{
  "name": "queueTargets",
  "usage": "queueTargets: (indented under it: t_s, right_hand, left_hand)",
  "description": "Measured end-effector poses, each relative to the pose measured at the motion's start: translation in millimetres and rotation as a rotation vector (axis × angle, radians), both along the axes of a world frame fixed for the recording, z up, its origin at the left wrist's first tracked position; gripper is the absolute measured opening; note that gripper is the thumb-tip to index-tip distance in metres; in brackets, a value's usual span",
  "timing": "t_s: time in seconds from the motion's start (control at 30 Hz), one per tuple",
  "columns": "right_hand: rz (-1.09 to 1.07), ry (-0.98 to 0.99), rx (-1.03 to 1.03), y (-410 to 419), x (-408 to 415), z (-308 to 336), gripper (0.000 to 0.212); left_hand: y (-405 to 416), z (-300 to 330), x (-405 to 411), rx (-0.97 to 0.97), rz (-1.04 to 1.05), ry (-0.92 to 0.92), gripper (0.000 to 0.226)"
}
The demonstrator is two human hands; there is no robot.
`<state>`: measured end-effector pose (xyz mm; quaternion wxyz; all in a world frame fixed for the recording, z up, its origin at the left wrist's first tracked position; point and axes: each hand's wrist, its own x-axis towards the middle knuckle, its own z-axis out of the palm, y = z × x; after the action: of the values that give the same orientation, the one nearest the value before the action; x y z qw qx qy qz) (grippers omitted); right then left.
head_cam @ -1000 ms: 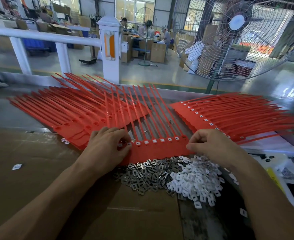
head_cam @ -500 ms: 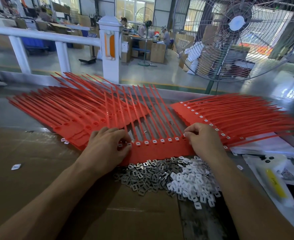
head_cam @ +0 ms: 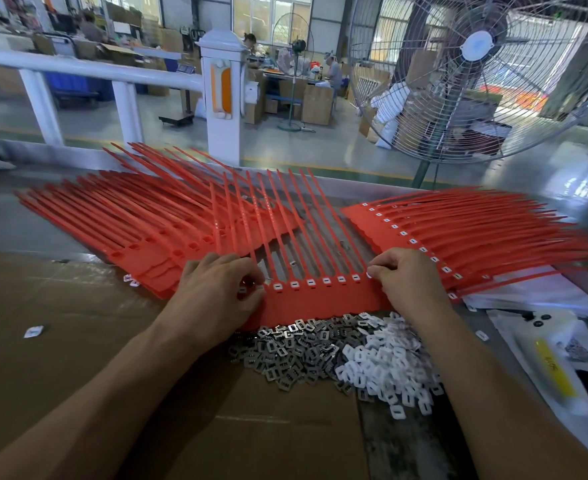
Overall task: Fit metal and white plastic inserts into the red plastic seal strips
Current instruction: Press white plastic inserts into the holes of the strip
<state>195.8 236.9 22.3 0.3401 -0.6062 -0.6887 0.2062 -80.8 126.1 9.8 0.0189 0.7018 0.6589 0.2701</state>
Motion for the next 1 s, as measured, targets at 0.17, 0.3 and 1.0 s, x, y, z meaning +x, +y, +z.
queueTargets:
  t_s: [0.17,0.3,1.0]
  right_hand:
    - [-0.001,-0.115,0.043,-4.6,-0.2,1.0,0.009]
    - [0.047,-0.392,0.079,-16.7,-2.9,5.5,0.021]
    - [-0.057,0.015,0.054,-12.8,-1.0,9.3,0.013]
  left_hand:
    - [0.6,-0.2,0.6,0.004,0.004,0.005,0.02]
    - [1.0,0.3,0.9,-0.005,0.005,0.009,0.022]
    - [-6.5,7.7,5.8,-0.06,-0.021,-0.082,0.049]
